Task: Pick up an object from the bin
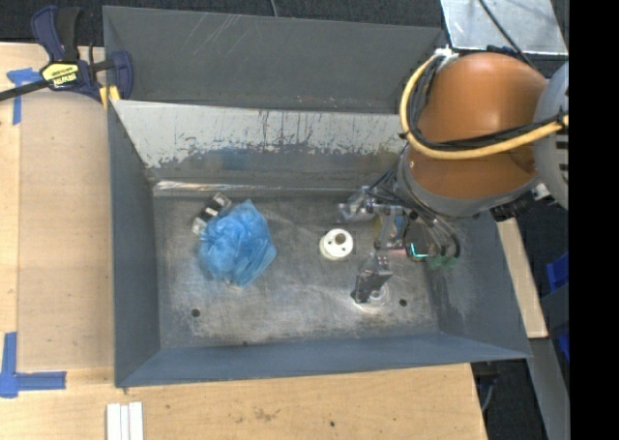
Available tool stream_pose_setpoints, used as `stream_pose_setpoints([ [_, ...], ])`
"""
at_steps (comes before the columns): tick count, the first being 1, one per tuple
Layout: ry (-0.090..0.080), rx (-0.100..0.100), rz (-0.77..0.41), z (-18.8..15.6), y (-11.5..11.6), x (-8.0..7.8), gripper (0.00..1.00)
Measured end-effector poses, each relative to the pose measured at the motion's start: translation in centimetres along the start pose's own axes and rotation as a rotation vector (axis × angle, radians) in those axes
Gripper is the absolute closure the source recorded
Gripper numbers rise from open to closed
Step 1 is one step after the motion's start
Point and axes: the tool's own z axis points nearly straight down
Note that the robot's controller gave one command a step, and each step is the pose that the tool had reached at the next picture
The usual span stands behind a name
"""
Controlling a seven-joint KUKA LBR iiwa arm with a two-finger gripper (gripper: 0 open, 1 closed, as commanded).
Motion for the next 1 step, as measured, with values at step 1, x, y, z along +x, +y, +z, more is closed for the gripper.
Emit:
stream_pose_setpoints([
  [1, -0.009, 0.0, 0.001, -0.42, -0.01, -0.15, 0.0],
])
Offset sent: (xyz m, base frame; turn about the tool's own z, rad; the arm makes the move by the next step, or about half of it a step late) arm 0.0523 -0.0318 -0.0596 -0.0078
